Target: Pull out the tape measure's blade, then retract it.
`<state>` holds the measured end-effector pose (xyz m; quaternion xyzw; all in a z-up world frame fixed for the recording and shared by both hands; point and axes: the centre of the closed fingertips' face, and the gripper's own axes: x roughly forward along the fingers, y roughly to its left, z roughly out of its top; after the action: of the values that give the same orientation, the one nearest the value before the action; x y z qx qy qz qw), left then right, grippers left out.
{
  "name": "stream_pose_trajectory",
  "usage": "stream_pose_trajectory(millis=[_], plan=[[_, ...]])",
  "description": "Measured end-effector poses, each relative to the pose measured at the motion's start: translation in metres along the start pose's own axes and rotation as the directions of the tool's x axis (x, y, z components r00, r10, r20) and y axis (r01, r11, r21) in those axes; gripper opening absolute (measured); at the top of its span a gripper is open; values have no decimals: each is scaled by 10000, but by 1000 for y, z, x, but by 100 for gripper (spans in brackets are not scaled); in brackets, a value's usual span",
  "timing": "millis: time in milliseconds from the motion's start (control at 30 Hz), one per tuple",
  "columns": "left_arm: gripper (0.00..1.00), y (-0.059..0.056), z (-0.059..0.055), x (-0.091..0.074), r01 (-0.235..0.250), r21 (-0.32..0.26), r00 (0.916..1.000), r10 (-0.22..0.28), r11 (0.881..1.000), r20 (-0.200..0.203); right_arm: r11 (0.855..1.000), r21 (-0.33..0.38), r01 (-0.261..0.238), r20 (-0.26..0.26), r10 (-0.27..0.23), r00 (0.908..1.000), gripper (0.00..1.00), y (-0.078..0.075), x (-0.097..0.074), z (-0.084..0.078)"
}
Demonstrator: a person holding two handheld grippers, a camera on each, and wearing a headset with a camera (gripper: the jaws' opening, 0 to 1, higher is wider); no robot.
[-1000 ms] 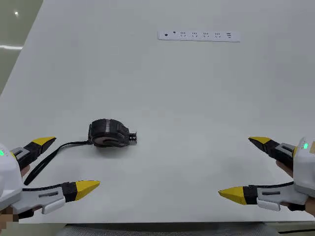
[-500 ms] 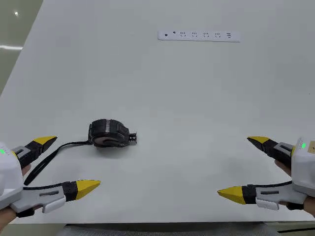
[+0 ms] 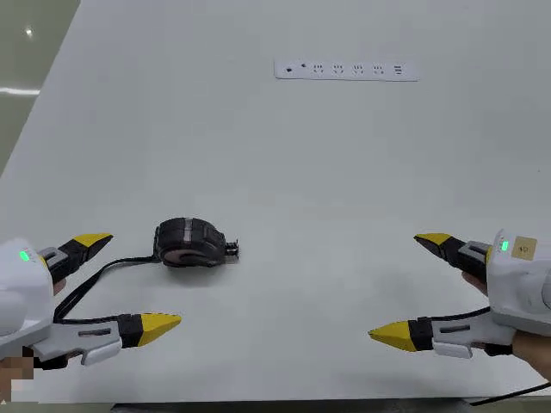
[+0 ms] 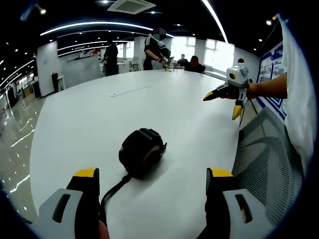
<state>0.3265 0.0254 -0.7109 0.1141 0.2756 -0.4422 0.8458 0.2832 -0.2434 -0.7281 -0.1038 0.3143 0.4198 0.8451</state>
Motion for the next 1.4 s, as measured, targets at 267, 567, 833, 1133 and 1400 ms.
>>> stream_pose_trajectory(millis=[267, 567, 833, 1133, 1400], plan=[[85, -2, 1, 12, 401, 457, 9990, -391, 9982, -220, 9986, -308, -426, -53, 425, 9991, 93, 4, 16, 7], [85, 1, 5, 24, 820, 957, 9958, -777, 9920, -480, 9955, -537, -778, -104, 774, 9969, 93, 4, 31, 14], [80, 4, 3, 32, 1299, 1332, 9892, -1192, 9825, -856, 9937, -622, -938, -230, 925, 9954, 92, 0, 41, 14], [77, 11, -1, 42, 1729, 1733, 9796, -1510, 9696, -1325, 9923, -620, -1069, -267, 1054, 9941, 91, -1, 53, 17], [72, 18, -4, 51, 1958, 2088, 9724, -1623, 9581, -1674, 9891, -740, -1272, -319, 1251, 9916, 91, 0, 65, 21]])
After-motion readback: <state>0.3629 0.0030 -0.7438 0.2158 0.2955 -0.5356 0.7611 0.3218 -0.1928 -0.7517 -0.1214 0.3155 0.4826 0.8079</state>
